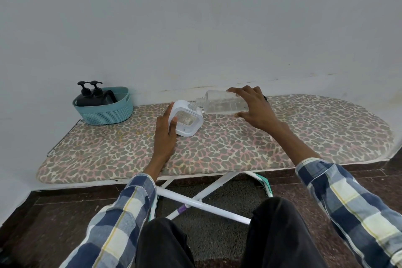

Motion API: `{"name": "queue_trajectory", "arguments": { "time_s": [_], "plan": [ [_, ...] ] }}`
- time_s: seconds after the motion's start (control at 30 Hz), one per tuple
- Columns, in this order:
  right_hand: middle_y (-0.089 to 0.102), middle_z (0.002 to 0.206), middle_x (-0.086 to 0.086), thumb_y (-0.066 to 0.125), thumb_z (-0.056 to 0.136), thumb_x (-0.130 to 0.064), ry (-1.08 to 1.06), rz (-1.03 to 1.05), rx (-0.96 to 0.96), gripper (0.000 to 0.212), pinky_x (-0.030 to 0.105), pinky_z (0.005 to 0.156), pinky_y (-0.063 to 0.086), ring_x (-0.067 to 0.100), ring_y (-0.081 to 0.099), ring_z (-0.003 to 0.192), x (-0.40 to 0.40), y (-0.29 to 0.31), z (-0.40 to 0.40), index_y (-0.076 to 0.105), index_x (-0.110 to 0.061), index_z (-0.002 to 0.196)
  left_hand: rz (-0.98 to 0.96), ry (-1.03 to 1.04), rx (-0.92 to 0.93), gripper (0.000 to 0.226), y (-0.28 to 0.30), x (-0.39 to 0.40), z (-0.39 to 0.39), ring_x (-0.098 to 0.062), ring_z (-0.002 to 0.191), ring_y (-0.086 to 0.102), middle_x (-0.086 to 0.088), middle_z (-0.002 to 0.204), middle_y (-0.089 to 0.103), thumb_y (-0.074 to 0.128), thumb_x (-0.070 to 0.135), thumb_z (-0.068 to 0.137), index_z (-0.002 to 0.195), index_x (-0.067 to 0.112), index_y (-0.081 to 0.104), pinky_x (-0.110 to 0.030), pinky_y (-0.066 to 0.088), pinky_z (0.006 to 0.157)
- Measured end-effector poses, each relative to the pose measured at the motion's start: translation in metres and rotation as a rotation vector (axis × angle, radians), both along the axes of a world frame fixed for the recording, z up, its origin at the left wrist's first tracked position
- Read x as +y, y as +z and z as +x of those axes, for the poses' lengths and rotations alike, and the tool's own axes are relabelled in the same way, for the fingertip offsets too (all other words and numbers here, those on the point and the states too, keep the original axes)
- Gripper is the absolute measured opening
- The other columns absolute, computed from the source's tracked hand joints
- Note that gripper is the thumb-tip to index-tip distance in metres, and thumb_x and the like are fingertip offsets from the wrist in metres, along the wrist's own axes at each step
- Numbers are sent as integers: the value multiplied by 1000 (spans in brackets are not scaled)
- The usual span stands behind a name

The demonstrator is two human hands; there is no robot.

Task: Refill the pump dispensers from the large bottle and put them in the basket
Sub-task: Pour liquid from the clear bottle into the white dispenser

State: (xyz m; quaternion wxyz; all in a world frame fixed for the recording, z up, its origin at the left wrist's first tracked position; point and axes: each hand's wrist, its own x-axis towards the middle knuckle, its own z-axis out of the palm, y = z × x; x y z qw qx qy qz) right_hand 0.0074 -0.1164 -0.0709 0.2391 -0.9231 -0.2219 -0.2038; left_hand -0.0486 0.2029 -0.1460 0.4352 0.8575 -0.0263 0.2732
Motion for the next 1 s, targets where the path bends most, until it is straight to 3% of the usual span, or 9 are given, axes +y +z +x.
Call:
{"name": "queue_trajectory", "arguments": {
  "time_s": [0.13, 0.3, 0.73, 0.9, 1.0],
  "plan": [
    [55, 133, -7, 92, 79, -25, -12, -24, -24, 89, 49, 90, 55, 23, 41, 126, 0, 7, 0, 45, -44, 152, -4, -1, 5, 51, -2, 1, 2, -20, 127, 51, -11, 147, 50, 38, 35, 117, 167, 37, 32, -36, 40, 109],
    [55, 133, -8, 92, 78, -24, -9, -35, -35, 89, 48, 87, 56, 23, 41, 125, 0, 11, -1, 45, -44, 151, -4, -7, -8, 50, -1, 1, 1, -7, 121, 48, -7, 149, 50, 38, 37, 117, 167, 38, 33, -29, 38, 104],
    [54, 135, -8, 92, 79, -20, -9, -75, -60, 88, 43, 80, 56, 21, 40, 127, 1, 24, -2, 45, -46, 149, -21, -12, -1, 50, -1, 1, 0, -9, 130, 46, -6, 158, 47, 39, 36, 117, 167, 36, 33, -34, 39, 110],
    [53, 137, -7, 92, 79, -20, -21, -92, -64, 89, 41, 79, 55, 21, 39, 129, 1, 26, -2, 45, -46, 150, -42, -17, 12, 51, 0, 1, 0, -22, 133, 51, -11, 152, 49, 38, 39, 116, 167, 38, 33, -38, 43, 111],
    [53, 137, -7, 92, 79, -18, -21, -95, -71, 89, 41, 78, 55, 21, 39, 128, 1, 28, -3, 46, -45, 149, -43, -22, 1, 51, 0, 0, -1, -19, 133, 50, -10, 154, 49, 39, 37, 116, 167, 37, 34, -36, 41, 110]
  ]
}}
